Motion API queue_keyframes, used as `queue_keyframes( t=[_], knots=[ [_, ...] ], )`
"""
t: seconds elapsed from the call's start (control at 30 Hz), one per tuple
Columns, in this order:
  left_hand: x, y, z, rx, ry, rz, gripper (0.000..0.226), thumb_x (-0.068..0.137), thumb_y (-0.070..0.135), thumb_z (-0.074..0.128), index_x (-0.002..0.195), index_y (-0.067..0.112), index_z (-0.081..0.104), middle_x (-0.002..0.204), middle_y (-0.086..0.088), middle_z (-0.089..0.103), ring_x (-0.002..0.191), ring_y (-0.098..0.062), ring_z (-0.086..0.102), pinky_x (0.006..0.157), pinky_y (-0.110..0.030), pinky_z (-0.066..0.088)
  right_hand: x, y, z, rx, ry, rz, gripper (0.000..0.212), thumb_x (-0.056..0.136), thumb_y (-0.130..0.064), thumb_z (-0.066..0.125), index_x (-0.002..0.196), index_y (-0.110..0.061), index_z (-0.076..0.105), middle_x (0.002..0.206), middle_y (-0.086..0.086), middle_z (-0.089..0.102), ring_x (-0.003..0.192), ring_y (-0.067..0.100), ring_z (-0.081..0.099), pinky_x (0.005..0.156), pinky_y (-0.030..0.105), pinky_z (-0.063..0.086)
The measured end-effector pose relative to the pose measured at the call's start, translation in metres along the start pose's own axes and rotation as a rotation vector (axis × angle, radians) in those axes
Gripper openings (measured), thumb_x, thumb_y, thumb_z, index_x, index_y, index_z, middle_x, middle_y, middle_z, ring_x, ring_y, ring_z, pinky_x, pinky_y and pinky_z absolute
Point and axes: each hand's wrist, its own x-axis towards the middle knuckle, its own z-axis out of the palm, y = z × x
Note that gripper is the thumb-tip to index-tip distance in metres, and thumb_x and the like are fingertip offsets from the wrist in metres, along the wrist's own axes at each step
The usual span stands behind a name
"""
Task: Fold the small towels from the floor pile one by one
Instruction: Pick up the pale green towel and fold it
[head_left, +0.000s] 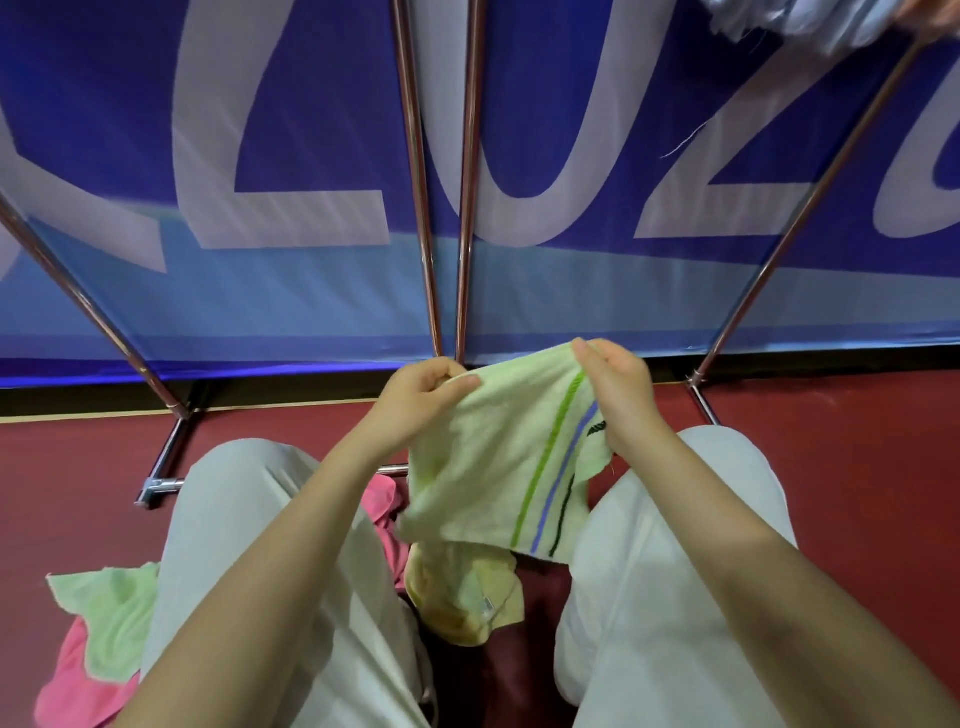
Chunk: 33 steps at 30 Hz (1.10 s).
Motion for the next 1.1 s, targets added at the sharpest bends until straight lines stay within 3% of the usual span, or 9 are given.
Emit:
queue_keyframes(
  t=[0.07, 0.2, 0.47, 0.6, 0.73, 0.83, 0.9, 0.97, 1.1],
  knots=[
    [0.001, -0.008, 0.003, 0.061, -0.041, -0.006, 0.028, 0.09, 0.03, 0.067, 0.065, 0.022, 0.055, 0.052, 0.019, 0.049, 0.051, 0.004, 0.042, 0.052, -0.012, 0.033, 0.002, 0.002, -0.01, -0.026, 0.063, 0.019, 0.038, 0.09, -0.025, 0.058, 0.08, 0.011, 0.052, 0.074, 0.01, 0.046, 0.068, 0.018, 0.042, 0.065, 0.03, 0.035],
    [0.002, -0.023, 0.001, 0.088, -0.073, -0.08, 0.037, 0.088, 0.035, 0.069, 0.063, 0.016, 0.048, 0.058, 0.011, 0.044, 0.051, 0.001, 0.039, 0.048, -0.014, 0.03, 0.009, 0.008, -0.027, -0.132, 0.185, 0.058, 0.027, 0.094, -0.022, 0.054, 0.071, -0.008, 0.047, 0.062, 0.001, 0.032, 0.056, 0.011, 0.029, 0.053, 0.027, 0.027],
    [-0.002, -0.051, -0.01, 0.079, -0.102, -0.197, 0.039, 0.087, 0.037, 0.069, 0.065, 0.016, 0.046, 0.062, 0.002, 0.044, 0.061, -0.012, 0.039, 0.052, -0.027, 0.029, 0.032, 0.015, -0.057, -0.246, 0.264, 0.116, 0.027, 0.092, -0.02, 0.057, 0.07, -0.004, 0.055, 0.066, 0.003, 0.047, 0.068, 0.017, 0.043, 0.059, 0.028, 0.035],
    [-0.006, -0.054, -0.015, 0.009, -0.053, -0.224, 0.035, 0.09, 0.037, 0.067, 0.068, 0.014, 0.051, 0.062, 0.003, 0.046, 0.06, -0.012, 0.042, 0.053, -0.026, 0.031, 0.033, 0.021, -0.051, -0.182, 0.256, 0.174, 0.04, 0.09, -0.023, 0.062, 0.096, 0.016, 0.059, 0.08, 0.016, 0.057, 0.075, 0.023, 0.053, 0.07, 0.032, 0.043],
    [-0.011, -0.051, -0.018, -0.135, 0.064, -0.219, 0.029, 0.096, 0.03, 0.058, 0.074, 0.013, 0.064, 0.071, 0.004, 0.058, 0.068, -0.012, 0.052, 0.063, -0.024, 0.042, 0.021, 0.016, -0.033, -0.079, 0.221, 0.212, 0.04, 0.093, -0.019, 0.058, 0.114, 0.015, 0.055, 0.125, 0.029, 0.055, 0.119, 0.038, 0.051, 0.086, 0.038, 0.047],
    [-0.009, -0.048, -0.02, -0.18, 0.226, -0.201, 0.027, 0.098, 0.029, 0.055, 0.092, 0.007, 0.07, 0.084, 0.002, 0.063, 0.078, -0.01, 0.053, 0.076, -0.027, 0.043, 0.017, 0.014, -0.026, -0.075, 0.192, 0.17, 0.025, 0.094, -0.019, 0.057, 0.09, 0.005, 0.064, 0.099, 0.023, 0.065, 0.095, 0.034, 0.061, 0.076, 0.035, 0.046],
    [-0.009, -0.045, -0.019, -0.145, 0.309, -0.155, 0.029, 0.099, 0.026, 0.052, 0.091, 0.003, 0.066, 0.083, 0.001, 0.059, 0.078, -0.009, 0.05, 0.073, -0.022, 0.04, 0.016, 0.012, -0.02, -0.13, 0.184, 0.087, 0.03, 0.094, -0.02, 0.053, 0.069, -0.004, 0.05, 0.069, 0.015, 0.047, 0.064, 0.025, 0.045, 0.064, 0.036, 0.037],
    [-0.01, -0.036, -0.017, -0.151, 0.342, -0.117, 0.028, 0.101, 0.024, 0.048, 0.088, 0.005, 0.064, 0.079, 0.003, 0.056, 0.07, -0.001, 0.048, 0.065, -0.013, 0.039, 0.017, 0.01, -0.012, -0.149, 0.178, 0.004, 0.037, 0.096, -0.022, 0.047, 0.063, -0.017, 0.032, 0.063, -0.001, 0.03, 0.06, 0.014, 0.028, 0.061, 0.033, 0.026],
    [-0.014, -0.023, -0.01, -0.27, 0.292, -0.086, 0.028, 0.102, 0.02, 0.045, 0.081, 0.018, 0.063, 0.074, 0.009, 0.057, 0.06, 0.009, 0.049, 0.059, -0.007, 0.04, 0.017, 0.004, 0.004, -0.034, 0.195, 0.008, 0.036, 0.099, -0.026, 0.041, 0.065, -0.02, 0.03, 0.065, -0.003, 0.028, 0.065, 0.014, 0.028, 0.06, 0.032, 0.025]
  ],
)
